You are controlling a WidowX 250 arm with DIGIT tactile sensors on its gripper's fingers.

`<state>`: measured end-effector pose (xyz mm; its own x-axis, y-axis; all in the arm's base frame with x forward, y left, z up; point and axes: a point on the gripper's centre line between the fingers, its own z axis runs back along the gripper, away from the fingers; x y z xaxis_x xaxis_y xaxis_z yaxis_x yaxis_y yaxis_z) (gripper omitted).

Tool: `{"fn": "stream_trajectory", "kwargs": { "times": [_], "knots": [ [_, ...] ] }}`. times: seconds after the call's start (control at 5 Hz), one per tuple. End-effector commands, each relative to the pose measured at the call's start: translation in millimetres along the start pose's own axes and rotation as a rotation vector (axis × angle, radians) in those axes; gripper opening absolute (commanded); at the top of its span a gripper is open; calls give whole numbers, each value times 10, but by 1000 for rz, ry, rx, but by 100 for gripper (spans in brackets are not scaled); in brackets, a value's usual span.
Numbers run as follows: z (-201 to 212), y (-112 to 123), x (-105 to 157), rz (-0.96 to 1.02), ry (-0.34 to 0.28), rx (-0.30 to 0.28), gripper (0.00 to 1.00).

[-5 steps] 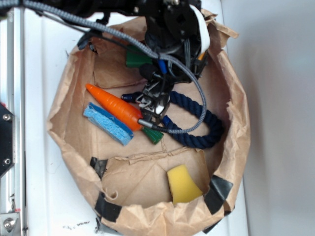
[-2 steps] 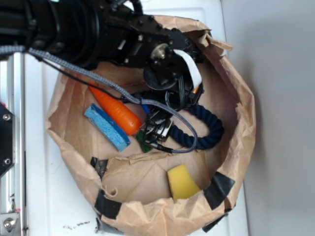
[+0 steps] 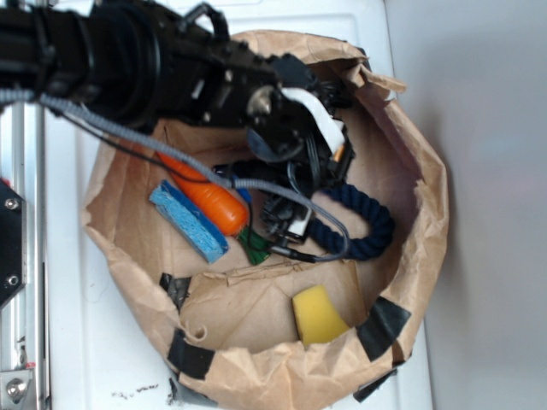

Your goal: Grab the blue rope.

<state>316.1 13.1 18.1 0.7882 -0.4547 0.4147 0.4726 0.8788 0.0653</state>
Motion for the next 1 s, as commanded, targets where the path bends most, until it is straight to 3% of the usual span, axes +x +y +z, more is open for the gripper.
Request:
{"fn": "stream_trajectory", "kwargs": {
  "times": [0.0, 0.6, 0.8],
  "knots": [
    [-129, -128, -31, -50, 13, -14, 0],
    [44, -44, 5, -37, -14, -62, 0],
    [218, 32, 53, -14, -21, -103, 0]
  ]
}}
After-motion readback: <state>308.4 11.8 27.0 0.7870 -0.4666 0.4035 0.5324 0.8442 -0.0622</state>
